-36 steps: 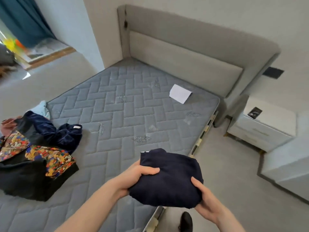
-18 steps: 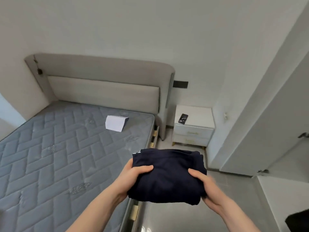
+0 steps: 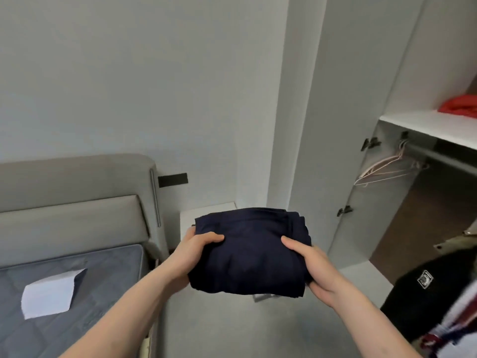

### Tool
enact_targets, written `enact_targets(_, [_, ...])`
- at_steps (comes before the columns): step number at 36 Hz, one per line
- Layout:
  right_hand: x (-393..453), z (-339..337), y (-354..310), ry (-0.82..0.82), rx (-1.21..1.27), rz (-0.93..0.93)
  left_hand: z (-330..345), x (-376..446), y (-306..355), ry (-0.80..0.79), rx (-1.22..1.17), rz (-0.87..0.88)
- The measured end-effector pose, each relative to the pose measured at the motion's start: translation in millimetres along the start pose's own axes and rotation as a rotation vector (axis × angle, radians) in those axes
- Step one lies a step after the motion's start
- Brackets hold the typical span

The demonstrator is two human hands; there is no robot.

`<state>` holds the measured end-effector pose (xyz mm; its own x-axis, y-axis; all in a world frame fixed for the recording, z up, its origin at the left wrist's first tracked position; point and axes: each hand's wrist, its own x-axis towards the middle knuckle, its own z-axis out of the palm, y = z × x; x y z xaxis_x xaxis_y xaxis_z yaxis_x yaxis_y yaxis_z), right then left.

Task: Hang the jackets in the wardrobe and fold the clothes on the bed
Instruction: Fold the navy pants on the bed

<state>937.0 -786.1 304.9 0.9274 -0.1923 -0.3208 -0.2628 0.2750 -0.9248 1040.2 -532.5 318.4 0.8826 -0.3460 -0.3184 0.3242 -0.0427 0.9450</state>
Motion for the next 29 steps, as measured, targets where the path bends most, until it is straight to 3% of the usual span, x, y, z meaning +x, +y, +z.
enact_targets(14, [75,-59,-110,0.526,0.102,-0.311,104,176,126,-0.35,0.195,0.313])
enact_targets(29, [36,-189,-212,0.944,0.084,-0.597,327,244,229,-0.802,0.259,0.296])
